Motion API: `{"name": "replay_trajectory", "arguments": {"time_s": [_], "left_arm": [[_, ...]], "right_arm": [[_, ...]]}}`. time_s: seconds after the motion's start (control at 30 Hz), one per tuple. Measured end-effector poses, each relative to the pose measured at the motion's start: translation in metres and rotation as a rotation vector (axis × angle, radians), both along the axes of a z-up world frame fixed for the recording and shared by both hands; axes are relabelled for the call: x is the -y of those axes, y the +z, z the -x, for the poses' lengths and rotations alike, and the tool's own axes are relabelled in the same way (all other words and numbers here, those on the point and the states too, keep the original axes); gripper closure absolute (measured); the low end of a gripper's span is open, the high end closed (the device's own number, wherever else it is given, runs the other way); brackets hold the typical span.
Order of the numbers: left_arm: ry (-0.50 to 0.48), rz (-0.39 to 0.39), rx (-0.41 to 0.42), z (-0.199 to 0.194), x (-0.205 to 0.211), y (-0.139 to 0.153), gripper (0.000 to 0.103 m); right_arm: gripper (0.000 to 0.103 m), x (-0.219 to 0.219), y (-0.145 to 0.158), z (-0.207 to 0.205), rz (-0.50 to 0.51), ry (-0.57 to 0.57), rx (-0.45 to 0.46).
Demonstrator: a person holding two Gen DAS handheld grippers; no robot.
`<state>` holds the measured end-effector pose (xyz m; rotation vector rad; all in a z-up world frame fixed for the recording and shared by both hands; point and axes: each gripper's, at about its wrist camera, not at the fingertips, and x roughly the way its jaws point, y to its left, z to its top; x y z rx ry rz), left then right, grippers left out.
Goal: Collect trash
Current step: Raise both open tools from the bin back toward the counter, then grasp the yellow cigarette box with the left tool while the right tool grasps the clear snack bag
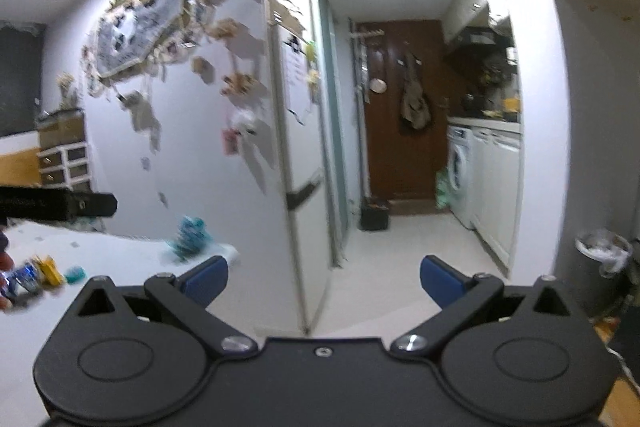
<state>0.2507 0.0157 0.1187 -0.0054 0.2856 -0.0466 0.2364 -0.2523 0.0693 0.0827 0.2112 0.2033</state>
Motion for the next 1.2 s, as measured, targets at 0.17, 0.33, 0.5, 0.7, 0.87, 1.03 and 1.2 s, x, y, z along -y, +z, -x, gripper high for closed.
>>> {"name": "replay_trajectory", "arguments": {"time_s": [0.17, 0.33, 0.5, 0.7, 0.87, 1.03, 1.2], "left_arm": [[0.102, 0.049, 0.024, -0.014, -0.052, -0.004, 0.000], [0.193, 0.065, -0.007, -0.040, -0.094, -0.021, 0.000], [0.263, 0.106, -0.071, -0.058, -0.130, -0.049, 0.000], [0.324, 0.139, -0.169, -0.082, -0.166, -0.078, 0.000], [0.357, 0.154, -0.224, -0.097, -0.187, -0.097, 0.000], [0.394, 0.191, -0.271, -0.102, -0.209, -0.113, 0.000], [0.418, 0.215, -0.302, -0.107, -0.228, -0.124, 0.000]], "right_arm": [[0.000, -0.041, 0.013, -0.028, 0.033, 0.041, 0.040], [0.000, -0.080, 0.015, -0.059, 0.049, 0.077, 0.043], [0.000, -0.119, 0.013, -0.090, 0.079, 0.124, 0.039], [0.000, -0.159, 0.002, -0.132, 0.098, 0.144, -0.005], [0.000, -0.189, -0.012, -0.164, 0.143, 0.145, -0.042], [0.000, -0.211, -0.024, -0.192, 0.165, 0.147, -0.088], [0.000, -0.228, -0.036, -0.220, 0.145, 0.158, -0.131]]}}
